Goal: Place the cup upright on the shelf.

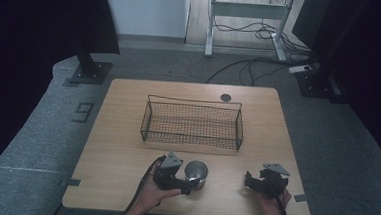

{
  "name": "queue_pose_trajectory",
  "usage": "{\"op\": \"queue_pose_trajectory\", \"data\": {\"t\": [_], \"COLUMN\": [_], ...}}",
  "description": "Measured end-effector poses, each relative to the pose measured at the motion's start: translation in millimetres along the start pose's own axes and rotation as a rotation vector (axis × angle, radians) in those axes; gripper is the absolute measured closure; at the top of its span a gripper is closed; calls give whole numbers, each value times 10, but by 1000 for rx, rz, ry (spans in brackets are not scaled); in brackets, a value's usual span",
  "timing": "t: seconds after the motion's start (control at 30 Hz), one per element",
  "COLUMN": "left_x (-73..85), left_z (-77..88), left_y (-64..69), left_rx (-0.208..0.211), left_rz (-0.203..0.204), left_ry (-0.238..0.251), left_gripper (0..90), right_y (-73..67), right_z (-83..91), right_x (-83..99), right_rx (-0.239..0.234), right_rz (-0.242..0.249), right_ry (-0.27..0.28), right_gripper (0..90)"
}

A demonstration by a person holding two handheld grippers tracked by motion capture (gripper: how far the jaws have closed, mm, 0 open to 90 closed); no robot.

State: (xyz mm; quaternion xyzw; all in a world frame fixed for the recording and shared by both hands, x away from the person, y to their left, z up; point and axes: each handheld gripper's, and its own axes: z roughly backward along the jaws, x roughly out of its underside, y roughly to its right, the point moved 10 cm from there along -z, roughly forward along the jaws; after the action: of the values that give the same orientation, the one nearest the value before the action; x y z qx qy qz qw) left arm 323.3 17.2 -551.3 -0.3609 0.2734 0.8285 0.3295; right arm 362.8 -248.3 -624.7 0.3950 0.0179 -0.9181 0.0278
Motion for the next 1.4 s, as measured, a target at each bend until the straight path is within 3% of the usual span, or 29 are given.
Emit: {"op": "queue_pose_trajectory", "data": {"t": [0.23,0.63,1.07,1.17,1.4], "left_x": [-7,-40,-8,-8,-2], "left_z": [-81,-260,-341,-344,-326], "left_y": [51,101,48,56,66], "left_rx": [-5,-20,-82,-73,-73], "left_rz": [-11,-18,-24,-25,-57], "left_ry": [-14,-41,-37,-29,-17], "left_gripper": [10,11,90,132,138], "right_y": [0,0,0,0,0], "right_z": [0,0,0,0,0], "right_x": [0,0,0,0,0], "right_rx": [0,0,0,0,0], "right_rz": [0,0,0,0,0], "right_ry": [0,0,0,0,0], "right_gripper": [53,53,53,53,53]}}
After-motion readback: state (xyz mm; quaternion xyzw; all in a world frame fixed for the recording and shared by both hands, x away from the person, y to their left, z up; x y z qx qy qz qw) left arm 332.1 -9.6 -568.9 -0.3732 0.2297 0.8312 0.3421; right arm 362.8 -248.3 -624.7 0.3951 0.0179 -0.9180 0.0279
